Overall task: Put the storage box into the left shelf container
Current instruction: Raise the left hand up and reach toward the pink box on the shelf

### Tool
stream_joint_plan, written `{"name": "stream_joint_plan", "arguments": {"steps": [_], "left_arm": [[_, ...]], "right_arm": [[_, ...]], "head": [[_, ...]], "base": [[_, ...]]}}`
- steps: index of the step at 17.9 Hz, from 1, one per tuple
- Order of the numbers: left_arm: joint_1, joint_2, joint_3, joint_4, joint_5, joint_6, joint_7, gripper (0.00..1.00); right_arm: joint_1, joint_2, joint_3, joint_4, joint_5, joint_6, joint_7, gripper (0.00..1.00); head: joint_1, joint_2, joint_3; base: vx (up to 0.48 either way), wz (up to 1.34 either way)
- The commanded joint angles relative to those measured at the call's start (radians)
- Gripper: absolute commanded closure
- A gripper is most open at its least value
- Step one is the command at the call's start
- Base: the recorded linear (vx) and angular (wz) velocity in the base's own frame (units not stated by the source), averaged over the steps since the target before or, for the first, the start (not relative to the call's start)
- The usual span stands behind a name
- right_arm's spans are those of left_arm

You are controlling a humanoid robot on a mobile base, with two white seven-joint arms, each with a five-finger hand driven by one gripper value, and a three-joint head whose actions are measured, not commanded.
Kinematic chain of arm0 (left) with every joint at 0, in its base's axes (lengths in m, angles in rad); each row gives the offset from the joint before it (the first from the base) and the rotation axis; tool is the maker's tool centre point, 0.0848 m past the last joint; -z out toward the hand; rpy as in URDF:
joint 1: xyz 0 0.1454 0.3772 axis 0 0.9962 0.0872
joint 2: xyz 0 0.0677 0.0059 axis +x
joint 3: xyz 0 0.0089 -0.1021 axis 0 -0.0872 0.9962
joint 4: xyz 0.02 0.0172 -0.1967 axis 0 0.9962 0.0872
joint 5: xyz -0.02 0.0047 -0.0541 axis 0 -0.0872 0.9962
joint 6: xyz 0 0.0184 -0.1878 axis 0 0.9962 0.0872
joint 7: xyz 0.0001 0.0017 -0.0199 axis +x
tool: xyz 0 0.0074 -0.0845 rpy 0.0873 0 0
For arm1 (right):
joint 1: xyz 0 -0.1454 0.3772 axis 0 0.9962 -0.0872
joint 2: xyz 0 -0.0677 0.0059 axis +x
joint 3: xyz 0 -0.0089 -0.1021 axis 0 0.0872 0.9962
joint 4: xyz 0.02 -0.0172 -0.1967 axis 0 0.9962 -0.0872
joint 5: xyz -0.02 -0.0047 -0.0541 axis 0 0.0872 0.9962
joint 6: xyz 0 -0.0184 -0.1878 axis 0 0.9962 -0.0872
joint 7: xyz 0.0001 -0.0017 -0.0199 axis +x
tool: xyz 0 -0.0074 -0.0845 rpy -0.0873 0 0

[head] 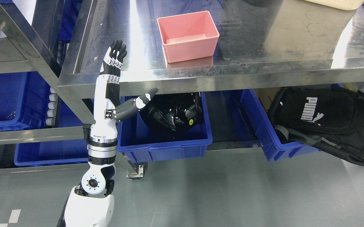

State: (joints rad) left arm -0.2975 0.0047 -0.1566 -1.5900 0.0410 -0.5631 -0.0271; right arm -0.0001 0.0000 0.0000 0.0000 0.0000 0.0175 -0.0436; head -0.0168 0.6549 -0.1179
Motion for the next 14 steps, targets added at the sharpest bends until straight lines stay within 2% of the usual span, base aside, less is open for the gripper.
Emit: {"name": "stream_joint_plan", "arguments": {"steps": [1, 3, 6, 8, 10, 12, 14], "left_arm": [[-0.024, 0.013, 0.097, -0.005, 0.004, 0.023, -0.011, 0.00], [-0.083, 0.013, 0.109, -0.005, 0.002, 0.043, -0.013, 0.00], [-0.262, 0.013, 0.193, 0.004, 0.002, 0.236, -0.077, 0.00], [-0.401, 0.024, 0.230, 0.025, 0.002, 0.326, -0.246, 0.00], [-0.507, 0.115, 0.223, 0.074, 0.000, 0.385, -0.501, 0.00], [-0.613, 0.155, 0.216, 0.111, -0.007, 0.484, -0.730, 0.00], [-0.672, 0.188, 0.162, 0.133, -0.041, 0.554, -0.798, 0.00]], "right_arm": [[0.009, -0.017, -0.005, -0.017, 0.002, 0.004, 0.001, 0.00], [0.009, -0.017, -0.005, -0.017, 0.002, 0.004, 0.001, 0.00], [0.009, -0.017, -0.005, -0.017, 0.002, 0.004, 0.001, 0.00], [0.009, -0.017, -0.005, -0.017, 0.002, 0.004, 0.001, 0.00], [0.009, -0.017, -0.005, -0.017, 0.002, 0.004, 0.001, 0.00], [0.009, -0.017, -0.005, -0.017, 0.002, 0.004, 0.001, 0.00], [0.009, -0.017, -0.005, -0.017, 0.002, 0.004, 0.001, 0.00]], "head": [[0.0000, 0.000, 0.000], [0.0000, 0.000, 0.000], [0.0000, 0.000, 0.000], [0.0000, 0.000, 0.000], [0.0000, 0.000, 0.000], [0.0000, 0.000, 0.000], [0.0000, 0.000, 0.000]], "base": [[0.000, 0.00], [0.000, 0.00], [0.000, 0.00], [0.000, 0.00], [0.000, 0.00], [0.000, 0.00], [0.000, 0.00]]}}
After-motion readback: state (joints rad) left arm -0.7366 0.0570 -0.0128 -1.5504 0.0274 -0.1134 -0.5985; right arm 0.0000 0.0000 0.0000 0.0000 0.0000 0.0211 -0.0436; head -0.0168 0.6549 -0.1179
